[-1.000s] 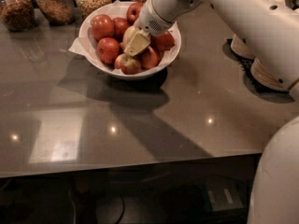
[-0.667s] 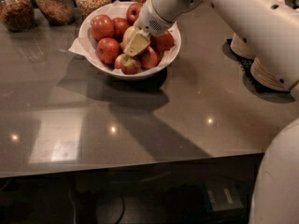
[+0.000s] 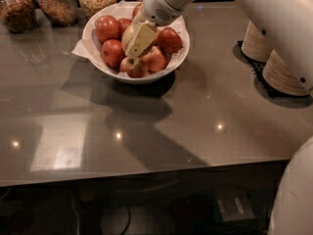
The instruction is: Pick apple from white bowl
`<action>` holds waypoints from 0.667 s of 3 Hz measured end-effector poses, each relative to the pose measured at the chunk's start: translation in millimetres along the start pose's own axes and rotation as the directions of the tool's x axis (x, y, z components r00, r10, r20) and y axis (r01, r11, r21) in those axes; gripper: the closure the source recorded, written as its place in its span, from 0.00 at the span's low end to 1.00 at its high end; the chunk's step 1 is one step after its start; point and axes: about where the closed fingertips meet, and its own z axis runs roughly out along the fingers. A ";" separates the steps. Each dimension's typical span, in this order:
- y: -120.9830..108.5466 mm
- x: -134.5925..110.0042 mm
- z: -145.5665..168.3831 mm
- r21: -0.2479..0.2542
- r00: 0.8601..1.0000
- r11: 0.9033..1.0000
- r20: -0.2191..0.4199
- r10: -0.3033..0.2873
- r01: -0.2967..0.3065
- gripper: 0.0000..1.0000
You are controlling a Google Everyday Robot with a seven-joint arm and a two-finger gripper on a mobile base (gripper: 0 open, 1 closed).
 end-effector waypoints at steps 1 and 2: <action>1.6 -17.7 -18.4 -0.007 0.998 0.998 -0.006 -0.058 0.058 1.00; 2.2 -24.6 -32.9 -0.029 0.993 0.993 -0.008 -0.115 0.115 1.00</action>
Offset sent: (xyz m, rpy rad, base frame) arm -0.0224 -0.0095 0.0605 -0.0839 -0.0735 0.1581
